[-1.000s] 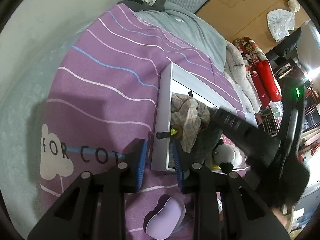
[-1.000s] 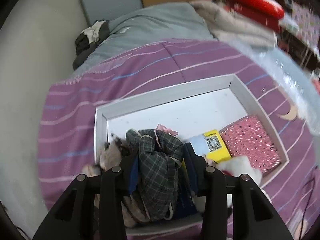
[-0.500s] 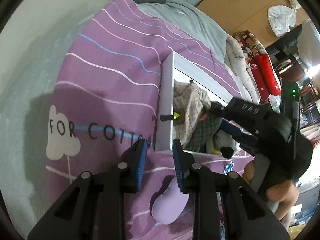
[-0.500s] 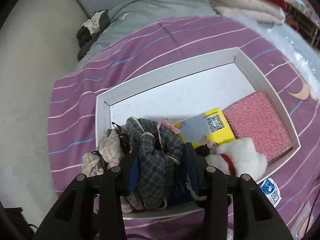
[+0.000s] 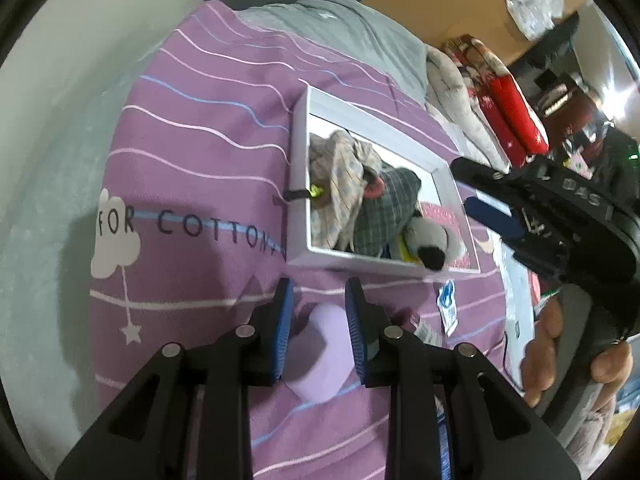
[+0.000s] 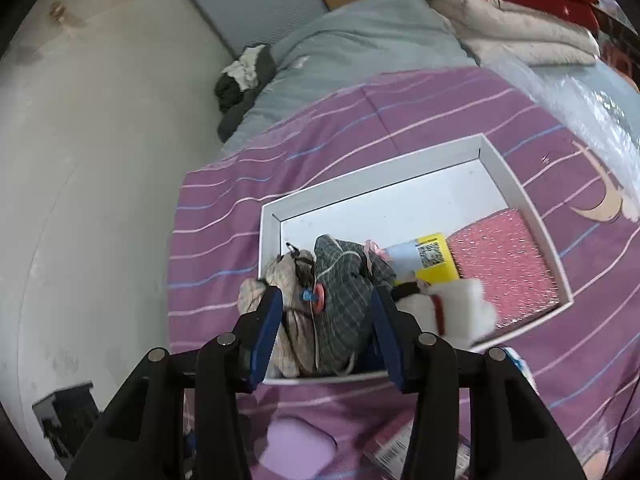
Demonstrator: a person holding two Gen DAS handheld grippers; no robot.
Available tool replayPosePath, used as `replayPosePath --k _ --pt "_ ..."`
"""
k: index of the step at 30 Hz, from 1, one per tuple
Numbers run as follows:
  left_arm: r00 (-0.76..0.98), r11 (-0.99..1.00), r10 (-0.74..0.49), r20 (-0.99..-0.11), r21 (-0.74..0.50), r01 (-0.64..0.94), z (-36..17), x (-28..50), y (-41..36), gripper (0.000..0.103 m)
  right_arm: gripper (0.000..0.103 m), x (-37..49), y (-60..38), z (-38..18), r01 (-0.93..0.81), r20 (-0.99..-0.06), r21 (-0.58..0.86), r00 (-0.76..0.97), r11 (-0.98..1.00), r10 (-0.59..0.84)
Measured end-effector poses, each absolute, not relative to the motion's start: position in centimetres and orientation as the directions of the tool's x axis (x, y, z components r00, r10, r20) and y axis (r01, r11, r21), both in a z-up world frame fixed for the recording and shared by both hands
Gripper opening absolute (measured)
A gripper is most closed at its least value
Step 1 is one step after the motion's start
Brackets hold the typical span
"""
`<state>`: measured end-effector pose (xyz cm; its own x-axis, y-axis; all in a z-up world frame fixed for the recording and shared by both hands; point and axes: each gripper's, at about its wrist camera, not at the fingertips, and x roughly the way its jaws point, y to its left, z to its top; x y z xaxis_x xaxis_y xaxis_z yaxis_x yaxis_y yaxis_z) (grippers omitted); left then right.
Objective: Organize soft objects
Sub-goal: 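Grasp the lavender sponge with the left gripper while the right gripper moves toward the white tissue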
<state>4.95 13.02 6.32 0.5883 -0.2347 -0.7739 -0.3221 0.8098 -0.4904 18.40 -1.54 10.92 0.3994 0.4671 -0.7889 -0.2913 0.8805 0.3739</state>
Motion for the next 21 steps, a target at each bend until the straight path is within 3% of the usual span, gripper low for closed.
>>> replayPosePath --k 3,6,11,14,16,21 --pt "0.583 0.848 -0.192 -0.79 -0.433 -0.306 6.6 4.5 11.9 0.028 0.072 16.8 -2.9 12.1 -0.354 -0.764 0.359 0.42 0.863 0.49" --pt "0.585 0.871 -0.175 -0.792 -0.402 -0.284 6.7 4.2 10.8 0.028 0.08 14.9 -4.3 12.9 -0.444 -0.729 0.314 0.453 0.839 0.512" --pt "0.55 0.883 -0.212 -0.808 -0.399 -0.246 5.9 4.1 10.1 0.028 0.08 10.8 -7.2 13.6 -0.61 -0.652 0.186 0.51 0.77 0.562" --pt "0.527 0.897 -0.202 -0.825 -0.372 -0.239 5.5 4.1 9.9 0.031 0.08 9.1 -8.7 13.3 -0.623 -0.653 0.161 0.514 0.765 0.556" --pt "0.514 0.902 -0.207 -0.832 -0.366 -0.229 5.1 4.1 10.0 0.046 0.08 8.5 -9.4 12.7 -0.62 -0.666 0.18 0.495 0.764 0.558" --pt "0.492 0.903 -0.247 -0.835 -0.382 -0.196 4.5 3.9 9.5 0.057 0.08 6.7 -9.7 10.8 -0.645 -0.695 0.084 0.508 0.759 0.509"
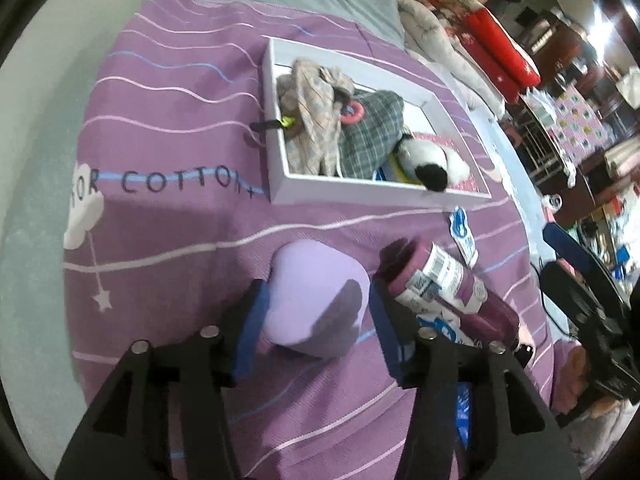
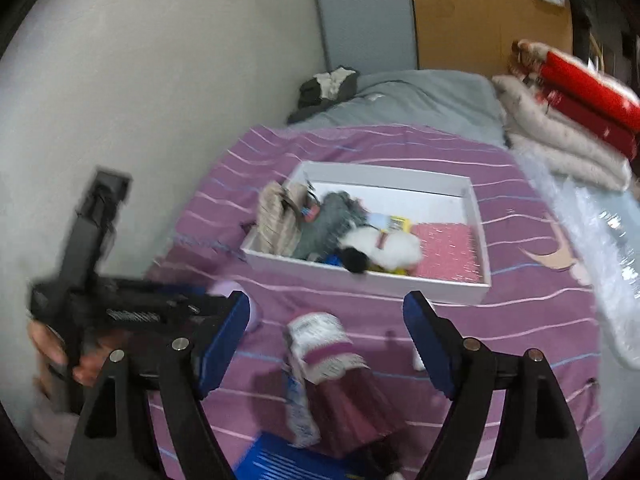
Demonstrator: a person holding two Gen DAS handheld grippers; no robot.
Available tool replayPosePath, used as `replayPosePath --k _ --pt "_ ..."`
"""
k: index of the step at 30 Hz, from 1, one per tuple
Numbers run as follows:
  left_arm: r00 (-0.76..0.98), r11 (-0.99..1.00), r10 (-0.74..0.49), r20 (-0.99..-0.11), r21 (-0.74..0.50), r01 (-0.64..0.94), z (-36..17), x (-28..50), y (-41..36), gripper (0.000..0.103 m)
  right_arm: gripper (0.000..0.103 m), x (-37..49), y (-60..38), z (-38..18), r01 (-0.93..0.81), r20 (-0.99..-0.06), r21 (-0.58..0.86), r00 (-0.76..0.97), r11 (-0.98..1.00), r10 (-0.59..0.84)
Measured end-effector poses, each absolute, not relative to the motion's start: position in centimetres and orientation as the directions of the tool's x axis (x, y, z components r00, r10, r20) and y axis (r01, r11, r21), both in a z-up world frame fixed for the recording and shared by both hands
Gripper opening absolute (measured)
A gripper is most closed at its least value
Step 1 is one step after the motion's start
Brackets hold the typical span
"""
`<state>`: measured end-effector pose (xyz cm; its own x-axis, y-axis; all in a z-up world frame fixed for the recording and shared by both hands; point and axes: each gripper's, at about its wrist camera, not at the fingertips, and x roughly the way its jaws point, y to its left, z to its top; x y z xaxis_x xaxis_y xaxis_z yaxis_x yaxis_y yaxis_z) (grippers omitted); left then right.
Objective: Organize soft objects
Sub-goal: 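Grasp the lavender sponge with the left gripper while the right gripper moves toward the white tissue, then lift the lavender sponge with the left gripper while the right gripper grasps the white tissue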
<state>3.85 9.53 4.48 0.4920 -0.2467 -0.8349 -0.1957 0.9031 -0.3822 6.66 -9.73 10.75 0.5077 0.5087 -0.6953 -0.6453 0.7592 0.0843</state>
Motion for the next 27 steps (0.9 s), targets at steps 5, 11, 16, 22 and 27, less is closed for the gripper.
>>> replayPosePath --k 5,11,16,22,27 --pt "0.448 0.924 -0.248 -0.859 -0.349 -0.158 3.7 3.8 8.6 0.057 0.078 7.9 -10.5 8.8 -0.608 -0.75 0.114 0.466 0.786 0.469" --pt "0.443 0.907 -0.246 -0.862 -0.366 -0.209 3.5 3.6 10.0 0.027 0.071 6.7 -10.5 8.2 -0.63 -0.757 0.127 0.438 0.766 0.485" --pt "0.459 0.902 -0.239 -0.856 -0.371 -0.222 4.0 3.2 10.3 0.011 0.049 4.8 -9.3 7.4 -0.663 -0.796 0.131 0.373 0.737 0.477" --pt "0.497 0.891 -0.248 -0.832 -0.397 -0.22 4.9 3.0 10.8 0.007 0.042 3.0 -8.9 5.8 -0.68 -0.867 0.169 0.242 0.714 0.435" --pt "0.525 0.887 -0.25 -0.813 -0.41 -0.212 5.7 2.7 10.8 0.006 0.041 3.1 -9.8 4.6 -0.64 -0.9 0.174 0.206 0.749 0.385"
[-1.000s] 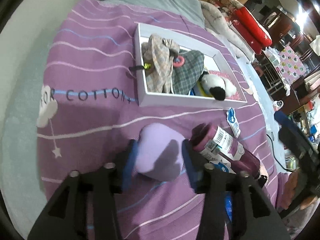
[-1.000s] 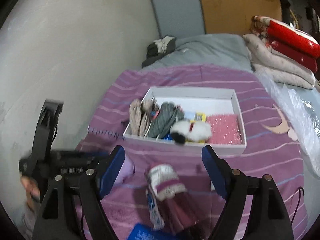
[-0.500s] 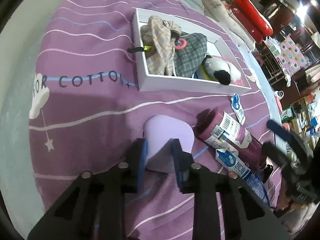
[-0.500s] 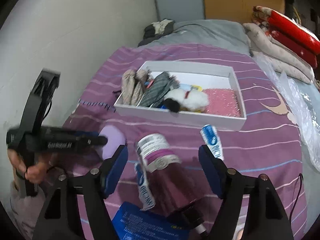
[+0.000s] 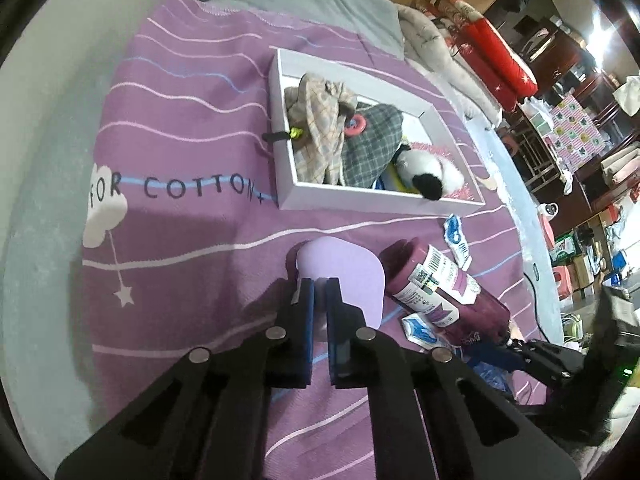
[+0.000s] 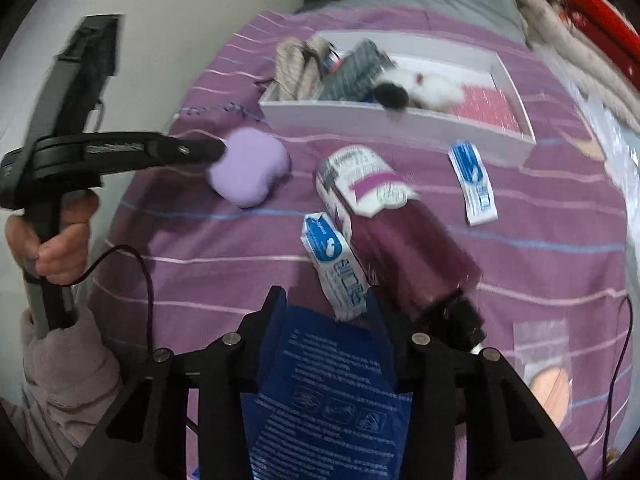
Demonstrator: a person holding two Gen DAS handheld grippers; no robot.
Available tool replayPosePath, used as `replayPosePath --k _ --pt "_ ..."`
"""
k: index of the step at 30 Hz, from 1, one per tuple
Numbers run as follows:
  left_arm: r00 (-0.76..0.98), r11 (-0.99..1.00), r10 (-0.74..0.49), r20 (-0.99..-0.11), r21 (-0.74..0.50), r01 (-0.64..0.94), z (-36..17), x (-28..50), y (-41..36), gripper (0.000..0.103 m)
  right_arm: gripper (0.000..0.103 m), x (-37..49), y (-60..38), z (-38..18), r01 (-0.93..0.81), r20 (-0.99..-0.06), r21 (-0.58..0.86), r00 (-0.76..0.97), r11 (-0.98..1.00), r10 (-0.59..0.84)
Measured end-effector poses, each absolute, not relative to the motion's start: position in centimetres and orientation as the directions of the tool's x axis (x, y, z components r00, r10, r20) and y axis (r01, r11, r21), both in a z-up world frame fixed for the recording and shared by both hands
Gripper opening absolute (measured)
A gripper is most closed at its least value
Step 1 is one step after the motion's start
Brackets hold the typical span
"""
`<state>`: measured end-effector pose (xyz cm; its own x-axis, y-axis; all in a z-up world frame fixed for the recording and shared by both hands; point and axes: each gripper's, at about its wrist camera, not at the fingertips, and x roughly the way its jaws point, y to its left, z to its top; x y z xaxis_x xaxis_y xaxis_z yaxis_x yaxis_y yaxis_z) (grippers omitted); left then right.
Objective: Organize soft objects
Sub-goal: 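Lift the lavender sponge with the left gripper while the right gripper grasps the white tissue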
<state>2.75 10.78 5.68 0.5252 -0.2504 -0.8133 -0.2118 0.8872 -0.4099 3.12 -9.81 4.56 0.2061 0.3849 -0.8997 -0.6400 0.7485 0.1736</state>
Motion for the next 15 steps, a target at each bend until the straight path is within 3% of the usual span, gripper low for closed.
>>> replayPosePath --k 2,3,10,12,14,15 --pt "0.531 0.889 -0.251 -0.809 -0.41 -0.203 6.0 2.7 10.5 0.006 0.041 3.5 -10.0 3.9 -0.624 -0.911 0.153 0.212 0.766 0.355" --pt "0.532 0.891 -0.249 -0.809 -0.407 -0.202 6.0 2.8 10.5 0.001 0.041 3.6 -10.1 3.6 -0.613 -0.914 0.146 0.216 0.776 0.343" --pt "0.517 0.894 -0.252 -0.818 -0.401 -0.198 5.6 3.4 9.9 0.001 0.04 4.4 -10.1 2.8 -0.602 -0.908 0.182 0.202 0.778 0.368" --pt "0.497 0.894 -0.271 -0.824 -0.407 -0.188 5.2 3.6 9.8 0.001 0.035 4.4 -9.5 2.5 -0.615 -0.909 0.17 0.205 0.77 0.364" --pt "0.461 0.89 -0.29 -0.838 -0.414 -0.193 4.6 3.9 9.7 0.002 0.029 4.3 -9.3 2.4 -0.622 -0.908 0.173 0.2 0.764 0.369" --pt "0.445 0.889 -0.291 -0.847 -0.411 -0.201 4.3 3.9 9.8 0.011 0.027 4.4 -9.2 2.4 -0.622 -0.907 0.178 0.197 0.763 0.372"
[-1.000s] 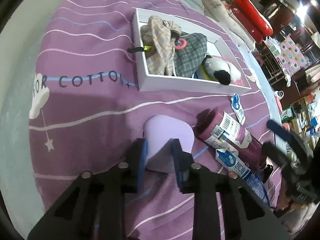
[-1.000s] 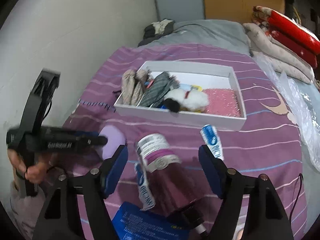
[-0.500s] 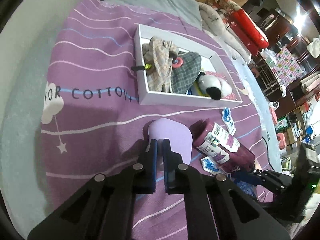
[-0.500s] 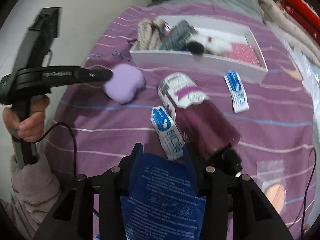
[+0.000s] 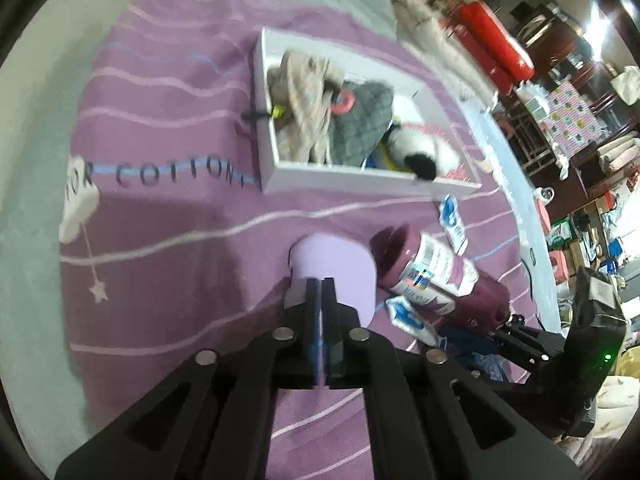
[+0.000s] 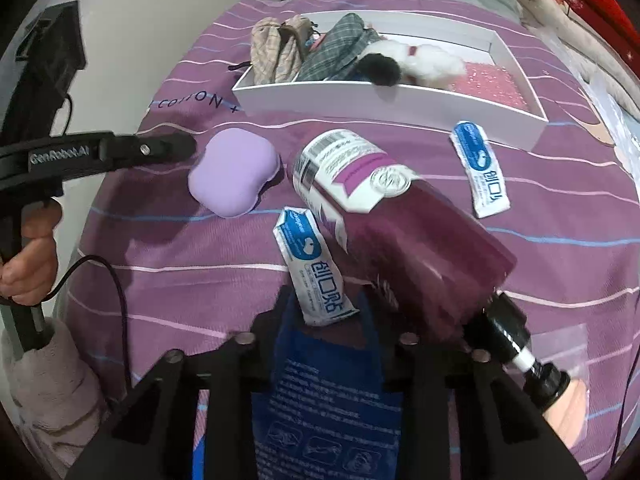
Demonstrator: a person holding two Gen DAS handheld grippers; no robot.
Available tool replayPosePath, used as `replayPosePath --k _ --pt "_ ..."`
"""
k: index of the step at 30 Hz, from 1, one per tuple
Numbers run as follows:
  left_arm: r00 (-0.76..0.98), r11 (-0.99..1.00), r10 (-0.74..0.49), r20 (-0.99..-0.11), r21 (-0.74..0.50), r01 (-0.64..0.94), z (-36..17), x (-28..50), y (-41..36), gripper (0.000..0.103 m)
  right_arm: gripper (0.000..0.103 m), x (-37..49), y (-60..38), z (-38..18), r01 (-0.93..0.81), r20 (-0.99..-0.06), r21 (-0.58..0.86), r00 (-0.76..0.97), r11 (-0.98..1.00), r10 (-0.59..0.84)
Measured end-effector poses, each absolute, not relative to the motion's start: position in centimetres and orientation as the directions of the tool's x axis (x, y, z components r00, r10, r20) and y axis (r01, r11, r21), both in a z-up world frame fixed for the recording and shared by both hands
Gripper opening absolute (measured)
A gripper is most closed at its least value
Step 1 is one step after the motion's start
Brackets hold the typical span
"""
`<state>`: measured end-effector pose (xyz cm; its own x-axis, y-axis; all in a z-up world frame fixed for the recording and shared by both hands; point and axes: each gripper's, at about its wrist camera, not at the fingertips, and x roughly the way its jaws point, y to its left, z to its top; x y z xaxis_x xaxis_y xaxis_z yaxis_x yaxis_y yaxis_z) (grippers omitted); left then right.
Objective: Organize soft objects
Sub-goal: 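Lift the lavender sponge with the left gripper while the right gripper grasps the white tissue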
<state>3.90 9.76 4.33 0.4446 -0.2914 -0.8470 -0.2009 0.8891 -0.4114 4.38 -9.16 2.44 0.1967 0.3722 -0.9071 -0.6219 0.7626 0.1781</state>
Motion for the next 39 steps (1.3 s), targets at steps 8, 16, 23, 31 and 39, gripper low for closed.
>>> replayPosePath --k 8,16,23,31,39 --pt "0.436 0.915 -0.274 -0.857 -0.372 -0.156 3.9 5.0 7.9 0.059 0.01 3.9 -9.2 2.7 -0.625 -0.9 0.198 0.189 0.755 0.392" --pt "0.377 0.949 -0.172 -0.91 -0.257 -0.186 3.0 6.2 6.6 0.051 0.004 3.6 -9.8 4.4 -0.617 -0.872 0.27 0.169 0.74 0.459" --pt "0.377 0.951 -0.153 -0.914 -0.239 -0.194 3.3 6.0 6.5 0.039 0.003 3.9 -9.9 6.0 -0.62 -0.844 0.309 0.171 0.721 0.509" --pt "0.403 0.946 -0.128 -0.906 -0.233 -0.224 4.3 5.3 7.3 0.026 0.002 4.1 -10.0 6.3 -0.621 -0.831 0.33 0.166 0.711 0.531" --pt "0.422 0.936 -0.121 -0.898 -0.244 -0.252 4.7 4.7 8.4 0.025 0.049 4.5 -9.9 5.0 -0.626 -0.858 0.286 0.171 0.726 0.485"
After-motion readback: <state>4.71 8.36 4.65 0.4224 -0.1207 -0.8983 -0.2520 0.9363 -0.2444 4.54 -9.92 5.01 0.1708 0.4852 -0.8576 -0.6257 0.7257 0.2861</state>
